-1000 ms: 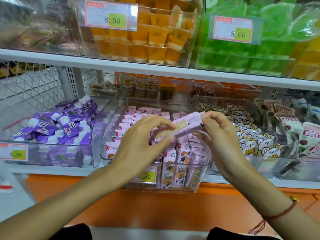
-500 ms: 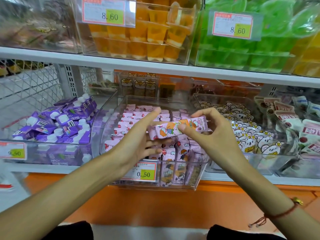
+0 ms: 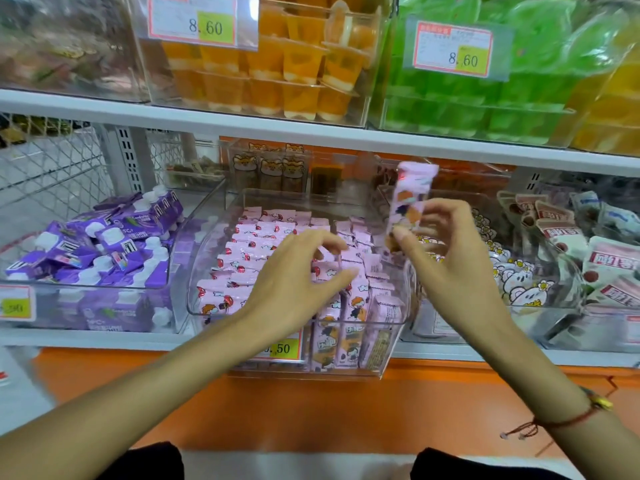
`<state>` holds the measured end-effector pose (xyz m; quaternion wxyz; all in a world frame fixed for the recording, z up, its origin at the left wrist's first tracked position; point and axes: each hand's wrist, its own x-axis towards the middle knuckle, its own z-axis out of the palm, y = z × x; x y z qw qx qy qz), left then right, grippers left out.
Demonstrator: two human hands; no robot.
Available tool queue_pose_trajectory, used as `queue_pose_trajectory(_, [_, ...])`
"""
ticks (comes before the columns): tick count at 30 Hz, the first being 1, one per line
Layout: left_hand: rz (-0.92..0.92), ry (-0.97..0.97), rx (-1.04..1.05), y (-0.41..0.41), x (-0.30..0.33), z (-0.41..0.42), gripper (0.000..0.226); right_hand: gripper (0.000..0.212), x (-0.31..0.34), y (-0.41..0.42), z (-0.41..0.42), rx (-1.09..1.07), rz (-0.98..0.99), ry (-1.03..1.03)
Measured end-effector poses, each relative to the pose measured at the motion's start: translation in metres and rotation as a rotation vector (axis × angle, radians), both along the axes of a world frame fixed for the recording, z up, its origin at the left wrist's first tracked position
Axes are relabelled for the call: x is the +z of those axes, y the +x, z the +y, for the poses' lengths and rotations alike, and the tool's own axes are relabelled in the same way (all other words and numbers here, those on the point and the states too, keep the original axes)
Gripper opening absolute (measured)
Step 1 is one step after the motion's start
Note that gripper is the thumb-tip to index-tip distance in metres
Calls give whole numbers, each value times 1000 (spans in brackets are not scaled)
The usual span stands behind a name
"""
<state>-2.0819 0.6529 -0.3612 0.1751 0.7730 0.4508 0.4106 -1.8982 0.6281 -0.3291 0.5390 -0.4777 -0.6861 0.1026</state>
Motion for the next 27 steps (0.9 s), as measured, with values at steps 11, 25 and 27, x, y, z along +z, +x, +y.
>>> queue_pose_trajectory(11, [565, 221, -140, -12, -12, 3, 43, 59, -6, -2, 7, 192, 170, -184])
queue_pose_trajectory(25, [371, 150, -117, -27, -16, -8, 26, 25, -17, -11, 17, 42, -551, -73])
queue_pose_trajectory(27, [293, 133, -62, -27, -16, -8, 17, 27, -20, -11, 16, 37, -628, -114])
